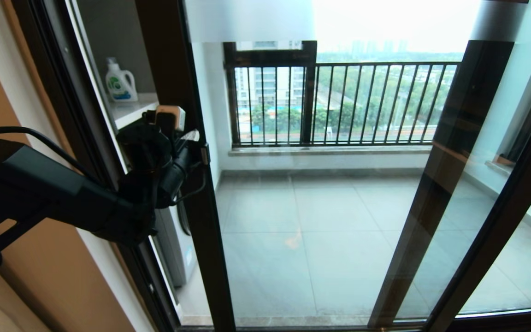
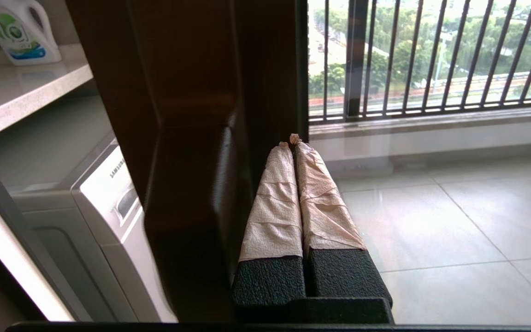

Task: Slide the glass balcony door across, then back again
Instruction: Close the slid door

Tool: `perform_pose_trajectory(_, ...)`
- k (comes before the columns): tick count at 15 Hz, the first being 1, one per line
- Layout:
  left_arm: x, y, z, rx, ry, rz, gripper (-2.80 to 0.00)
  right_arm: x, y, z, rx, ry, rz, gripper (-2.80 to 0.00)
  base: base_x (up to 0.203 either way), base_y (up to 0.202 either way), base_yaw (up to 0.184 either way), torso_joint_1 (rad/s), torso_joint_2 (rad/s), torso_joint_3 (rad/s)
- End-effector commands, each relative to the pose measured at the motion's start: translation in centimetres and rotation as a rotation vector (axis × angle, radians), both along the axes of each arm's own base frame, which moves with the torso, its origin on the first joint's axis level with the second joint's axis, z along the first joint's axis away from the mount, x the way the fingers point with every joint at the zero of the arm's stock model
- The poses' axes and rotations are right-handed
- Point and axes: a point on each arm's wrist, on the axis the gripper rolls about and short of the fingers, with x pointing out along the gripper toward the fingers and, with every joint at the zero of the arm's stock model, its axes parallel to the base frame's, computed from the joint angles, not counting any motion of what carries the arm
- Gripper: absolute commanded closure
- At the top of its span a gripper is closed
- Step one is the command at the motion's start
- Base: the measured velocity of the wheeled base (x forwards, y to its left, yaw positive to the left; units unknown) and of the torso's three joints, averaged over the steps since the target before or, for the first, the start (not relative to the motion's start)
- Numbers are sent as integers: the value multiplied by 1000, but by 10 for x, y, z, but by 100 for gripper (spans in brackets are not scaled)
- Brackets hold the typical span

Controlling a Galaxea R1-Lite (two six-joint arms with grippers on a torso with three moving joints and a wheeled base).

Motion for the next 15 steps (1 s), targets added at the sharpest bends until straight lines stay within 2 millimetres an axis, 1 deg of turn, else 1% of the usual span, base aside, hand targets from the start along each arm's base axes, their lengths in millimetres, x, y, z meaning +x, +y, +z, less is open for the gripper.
perform_pose_trajectory(1,-2,6,3,-3,-9,10,0,1,0,-3,-1,13,1,0,0,0,0,0,0,0)
perform_pose_trajectory(4,-8,35,-4,8,12,51,0,1,0,-3,-1,12,1,0,0,0,0,0,0,0)
perform_pose_trajectory(7,-8,56,-8,8,6,93,0,1,0,-3,-1,13,1,0,0,0,0,0,0,0)
perform_pose_trajectory(11,-6,85,-7,18,2,118,0,1,0,-3,-1,12,1,0,0,0,0,0,0,0)
perform_pose_trajectory(13,-6,96,-6,19,1,144,0,1,0,-3,-1,12,1,0,0,0,0,0,0,0)
perform_pose_trajectory(15,-7,103,-3,20,-5,148,0,1,0,-3,-1,12,0,0,0,0,0,0,0,0)
